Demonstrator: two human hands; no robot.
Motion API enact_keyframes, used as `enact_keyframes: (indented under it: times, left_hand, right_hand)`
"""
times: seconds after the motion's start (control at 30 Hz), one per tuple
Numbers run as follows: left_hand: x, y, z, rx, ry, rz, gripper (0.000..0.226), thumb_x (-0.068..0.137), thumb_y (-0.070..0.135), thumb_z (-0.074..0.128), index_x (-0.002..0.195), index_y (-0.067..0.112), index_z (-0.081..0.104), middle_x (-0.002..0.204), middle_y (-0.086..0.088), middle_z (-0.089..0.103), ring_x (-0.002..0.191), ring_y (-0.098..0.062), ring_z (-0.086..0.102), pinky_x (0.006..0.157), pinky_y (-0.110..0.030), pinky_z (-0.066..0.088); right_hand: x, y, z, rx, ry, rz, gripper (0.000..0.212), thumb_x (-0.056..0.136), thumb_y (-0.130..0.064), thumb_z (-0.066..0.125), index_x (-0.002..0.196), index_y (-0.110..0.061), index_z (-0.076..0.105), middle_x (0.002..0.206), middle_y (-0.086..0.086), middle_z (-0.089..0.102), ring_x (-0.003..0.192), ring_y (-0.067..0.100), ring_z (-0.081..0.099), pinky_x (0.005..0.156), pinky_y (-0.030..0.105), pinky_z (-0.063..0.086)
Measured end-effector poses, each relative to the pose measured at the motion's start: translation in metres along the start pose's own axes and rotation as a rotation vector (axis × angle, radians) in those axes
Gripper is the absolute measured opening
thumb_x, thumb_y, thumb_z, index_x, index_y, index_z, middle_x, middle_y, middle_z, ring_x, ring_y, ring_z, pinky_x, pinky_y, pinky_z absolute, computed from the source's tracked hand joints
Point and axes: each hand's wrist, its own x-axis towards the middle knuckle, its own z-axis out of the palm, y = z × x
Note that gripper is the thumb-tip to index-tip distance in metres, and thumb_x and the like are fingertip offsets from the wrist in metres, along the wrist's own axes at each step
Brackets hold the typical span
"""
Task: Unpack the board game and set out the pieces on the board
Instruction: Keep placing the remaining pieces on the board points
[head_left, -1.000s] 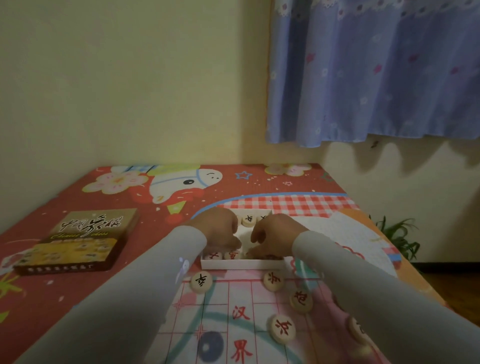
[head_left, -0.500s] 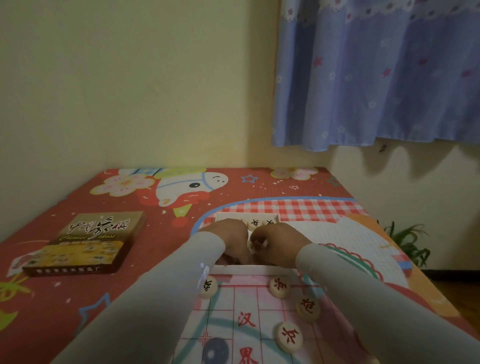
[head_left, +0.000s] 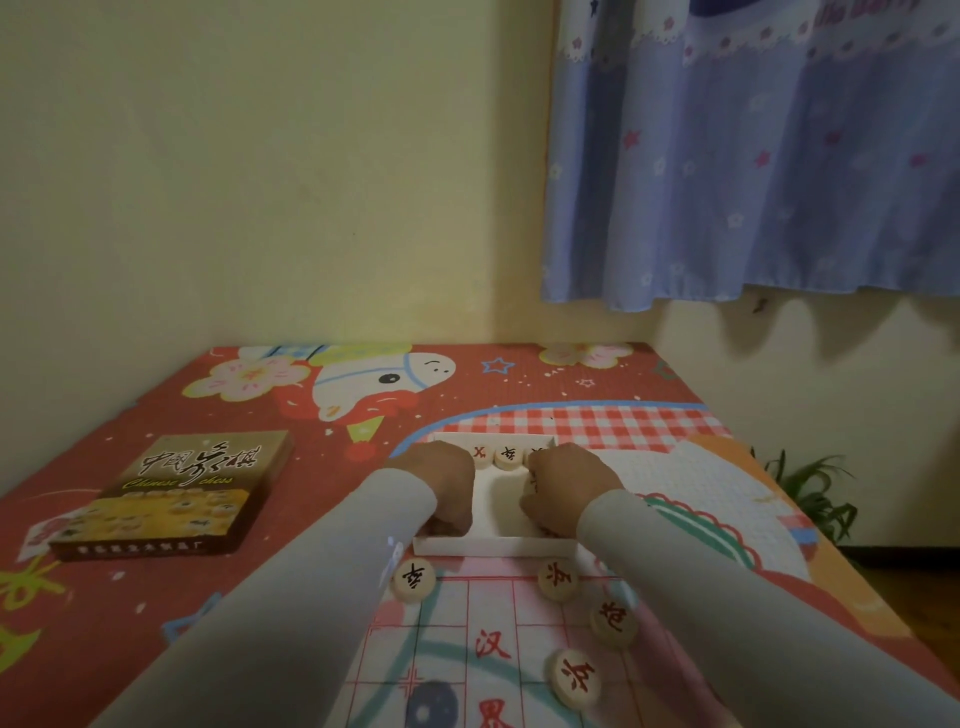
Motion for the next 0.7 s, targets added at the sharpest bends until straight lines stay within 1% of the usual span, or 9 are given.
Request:
enact_keyframes:
  times: [0.1,0.2,0.27,0.33,0.4,0.47,0.57,0.63,0.7]
  left_hand:
    - [0.004,0.002,-0.002,0.01,-0.065,-0.024,0.02,0.077,0.018,0.067,0.06,0.015,0.058,0.058,0.0,0.057,0.057,-0.017,0.056,0.053,-0.024,0.045]
    - [0.004,0.005,-0.005,0.04,-0.101,-0.021,0.018,0.077,0.016,0.068,0.063,0.015,0.058,0.058,0.0,0.056,0.057,-0.017,0.055,0.053,-0.024,0.045]
    - [0.002,0.004,-0.006,0.048,-0.09,0.002,0.005,0.076,0.015,0.068,0.076,0.014,0.064,0.068,-0.001,0.059,0.066,-0.02,0.057,0.051,-0.025,0.043]
    - [0.002,0.0,-0.004,0.012,-0.079,0.016,0.014,0.073,0.017,0.067,0.087,0.014,0.067,0.081,-0.003,0.064,0.071,-0.021,0.058,0.05,-0.025,0.042]
    - [0.0,-0.004,-0.003,-0.039,-0.064,0.022,0.025,0.071,0.017,0.066,0.094,0.011,0.071,0.09,-0.005,0.071,0.069,-0.02,0.06,0.049,-0.022,0.043]
    - [0.0,-0.007,-0.003,-0.13,-0.042,0.014,0.032,0.068,0.012,0.064,0.098,0.007,0.072,0.088,-0.01,0.075,0.06,-0.02,0.062,0.047,-0.021,0.048]
    - [0.002,-0.008,-0.004,-0.309,0.005,0.018,0.029,0.069,0.005,0.061,0.097,0.002,0.068,0.076,-0.013,0.074,0.052,-0.023,0.065,0.056,-0.032,0.058]
    - [0.004,-0.006,-0.001,-0.332,0.065,0.031,0.023,0.072,0.006,0.06,0.095,0.006,0.064,0.076,-0.01,0.072,0.06,-0.025,0.069,0.06,-0.034,0.058]
    - [0.008,-0.003,0.006,-0.326,0.136,0.054,0.016,0.075,0.009,0.06,0.09,0.012,0.057,0.089,-0.01,0.07,0.079,-0.028,0.07,0.065,-0.037,0.057]
  right_hand:
    - [0.003,-0.005,-0.002,-0.038,-0.022,0.012,0.02,0.086,-0.017,0.057,0.105,-0.014,0.061,0.099,0.005,0.059,0.079,0.02,0.054,0.066,0.028,0.047]
    - [0.004,-0.009,-0.001,-0.081,-0.051,0.019,0.024,0.084,-0.012,0.059,0.109,-0.014,0.06,0.108,0.006,0.061,0.091,0.022,0.06,0.07,0.028,0.048]
    - [0.003,-0.01,-0.002,-0.099,-0.052,0.001,0.026,0.086,-0.012,0.059,0.112,-0.013,0.059,0.109,0.006,0.061,0.097,0.022,0.061,0.071,0.029,0.047]
    - [0.003,-0.009,-0.004,-0.087,-0.027,-0.011,0.027,0.086,-0.016,0.059,0.112,-0.014,0.058,0.101,0.005,0.06,0.089,0.021,0.059,0.067,0.028,0.046]
    - [0.0,-0.005,-0.005,0.004,-0.005,0.001,0.027,0.085,-0.022,0.06,0.112,-0.016,0.058,0.096,0.002,0.058,0.082,0.019,0.055,0.065,0.026,0.045]
    - [0.0,-0.002,-0.007,0.138,0.028,0.015,0.032,0.085,-0.029,0.063,0.114,-0.019,0.058,0.103,0.001,0.062,0.084,0.017,0.055,0.065,0.025,0.045]
    - [0.006,0.001,-0.011,0.246,0.151,0.015,0.034,0.085,-0.036,0.063,0.116,-0.023,0.058,0.101,0.001,0.064,0.085,0.018,0.057,0.066,0.027,0.048]
    - [0.011,0.003,-0.01,0.25,0.214,0.021,0.034,0.087,-0.039,0.06,0.117,-0.023,0.058,0.097,0.001,0.064,0.083,0.019,0.058,0.064,0.027,0.047]
    - [0.014,0.003,-0.007,0.206,0.172,0.027,0.035,0.088,-0.039,0.058,0.117,-0.021,0.058,0.102,0.003,0.065,0.088,0.021,0.059,0.066,0.029,0.048]
